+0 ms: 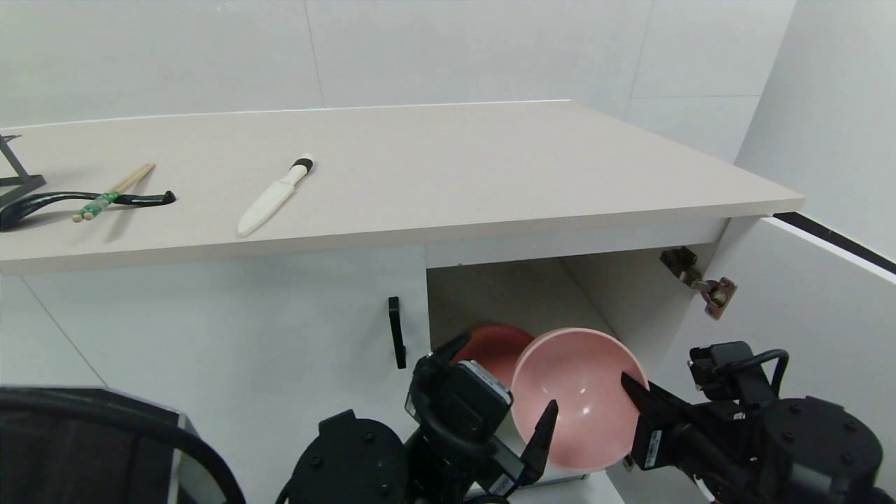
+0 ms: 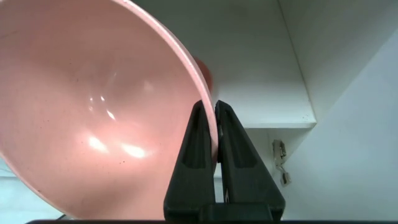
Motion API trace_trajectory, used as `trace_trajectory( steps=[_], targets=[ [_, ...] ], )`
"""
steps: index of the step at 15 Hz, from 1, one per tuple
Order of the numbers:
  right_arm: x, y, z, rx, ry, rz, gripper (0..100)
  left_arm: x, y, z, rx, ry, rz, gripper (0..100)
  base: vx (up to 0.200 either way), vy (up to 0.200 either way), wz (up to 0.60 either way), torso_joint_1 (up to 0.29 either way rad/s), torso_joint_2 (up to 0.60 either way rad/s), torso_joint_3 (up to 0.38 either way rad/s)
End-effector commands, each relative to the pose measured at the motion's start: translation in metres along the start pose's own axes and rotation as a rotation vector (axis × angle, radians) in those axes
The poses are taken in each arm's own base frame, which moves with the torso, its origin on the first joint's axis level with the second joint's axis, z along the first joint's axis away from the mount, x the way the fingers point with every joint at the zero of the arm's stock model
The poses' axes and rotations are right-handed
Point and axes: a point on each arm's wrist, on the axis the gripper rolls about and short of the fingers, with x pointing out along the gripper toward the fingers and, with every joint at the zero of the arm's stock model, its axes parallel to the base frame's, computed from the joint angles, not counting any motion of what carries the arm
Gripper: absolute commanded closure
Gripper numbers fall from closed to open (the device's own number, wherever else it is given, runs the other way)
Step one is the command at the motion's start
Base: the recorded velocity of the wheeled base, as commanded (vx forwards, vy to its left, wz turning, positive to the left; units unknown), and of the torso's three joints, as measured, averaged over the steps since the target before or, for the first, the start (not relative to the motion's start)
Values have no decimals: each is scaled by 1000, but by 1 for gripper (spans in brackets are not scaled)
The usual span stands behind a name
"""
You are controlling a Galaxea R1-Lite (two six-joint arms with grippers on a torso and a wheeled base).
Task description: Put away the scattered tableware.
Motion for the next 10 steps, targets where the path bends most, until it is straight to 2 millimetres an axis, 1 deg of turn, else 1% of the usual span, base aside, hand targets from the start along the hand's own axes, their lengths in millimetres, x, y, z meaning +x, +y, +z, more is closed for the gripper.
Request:
trace_trajectory(
  steps=[1,2,3,4,5,6,8,10],
  targets=[
    [1,0,0,3,1,-6,100,-16,24,-1,6,13,-30,0,0,0,0,0,0,0],
    [1,0,0,3,1,-6,100,-16,24,-1,6,13,-30,0,0,0,0,0,0,0],
    [3,-3,-3,-3,-5,-85,100,-22,36,-7,9,19,-116,0,0,0,0,0,0,0],
    [7,-4,-11,-1,2,-195,100,-26,39,-10,11,21,-181,0,0,0,0,0,0,0],
    [8,-4,-16,40,-10,-271,100,-29,38,-12,13,29,-208,0,0,0,0,0,0,0],
    [7,1,-20,75,-7,-267,100,-33,37,-16,14,45,-233,0,0,0,0,0,0,0],
    [1,14,-23,76,-5,-198,100,-40,38,-21,20,76,-247,0,0,0,0,0,0,0],
    [3,19,-23,92,-13,-184,100,-50,43,-16,4,66,-235,0,0,0,0,0,0,0]
  ],
)
